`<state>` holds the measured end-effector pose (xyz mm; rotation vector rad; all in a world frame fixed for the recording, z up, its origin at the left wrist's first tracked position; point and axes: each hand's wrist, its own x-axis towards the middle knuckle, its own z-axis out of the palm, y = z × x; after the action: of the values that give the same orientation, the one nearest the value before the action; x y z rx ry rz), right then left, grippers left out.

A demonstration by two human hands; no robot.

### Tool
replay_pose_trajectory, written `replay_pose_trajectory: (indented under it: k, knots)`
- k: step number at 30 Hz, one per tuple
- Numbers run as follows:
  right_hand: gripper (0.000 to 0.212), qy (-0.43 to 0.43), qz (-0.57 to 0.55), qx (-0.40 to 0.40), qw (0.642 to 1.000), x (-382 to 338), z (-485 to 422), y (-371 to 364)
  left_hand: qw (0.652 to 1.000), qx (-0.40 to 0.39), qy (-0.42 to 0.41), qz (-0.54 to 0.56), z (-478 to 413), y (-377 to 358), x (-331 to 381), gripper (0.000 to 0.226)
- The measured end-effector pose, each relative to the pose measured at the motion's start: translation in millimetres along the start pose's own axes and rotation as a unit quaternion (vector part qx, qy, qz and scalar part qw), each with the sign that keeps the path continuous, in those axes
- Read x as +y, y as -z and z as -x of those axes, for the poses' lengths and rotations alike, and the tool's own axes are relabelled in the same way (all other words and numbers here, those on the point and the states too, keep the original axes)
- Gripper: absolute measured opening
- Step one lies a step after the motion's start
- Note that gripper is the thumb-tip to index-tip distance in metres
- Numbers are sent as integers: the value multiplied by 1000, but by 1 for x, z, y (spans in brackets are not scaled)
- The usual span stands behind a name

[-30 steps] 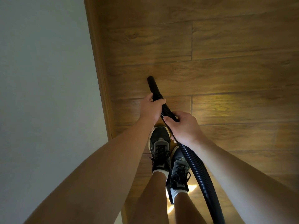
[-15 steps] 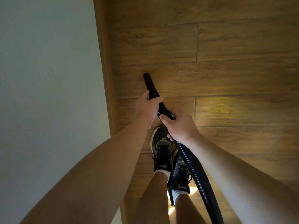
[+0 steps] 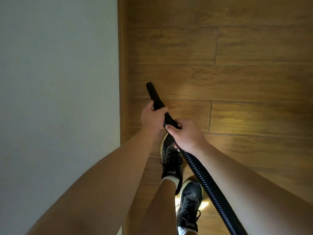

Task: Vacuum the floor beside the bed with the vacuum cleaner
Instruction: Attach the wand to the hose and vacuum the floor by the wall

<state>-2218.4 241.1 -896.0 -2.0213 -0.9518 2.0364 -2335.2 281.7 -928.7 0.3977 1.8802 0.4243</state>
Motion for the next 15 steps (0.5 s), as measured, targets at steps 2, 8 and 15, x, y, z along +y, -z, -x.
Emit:
replay_pose_trajectory:
  k: [2, 8, 15]
  knots:
    - [15, 1, 7, -5, 1000, 10, 4, -7, 1000, 2, 2, -1, 7, 6, -10, 42]
    - [17, 10, 61, -26, 998, 39, 23, -22, 999, 12, 31, 18, 33, 17, -48, 38]
    - [20, 32, 127, -26, 991, 64, 46, -31, 998, 18, 41, 34, 60, 24, -80, 44]
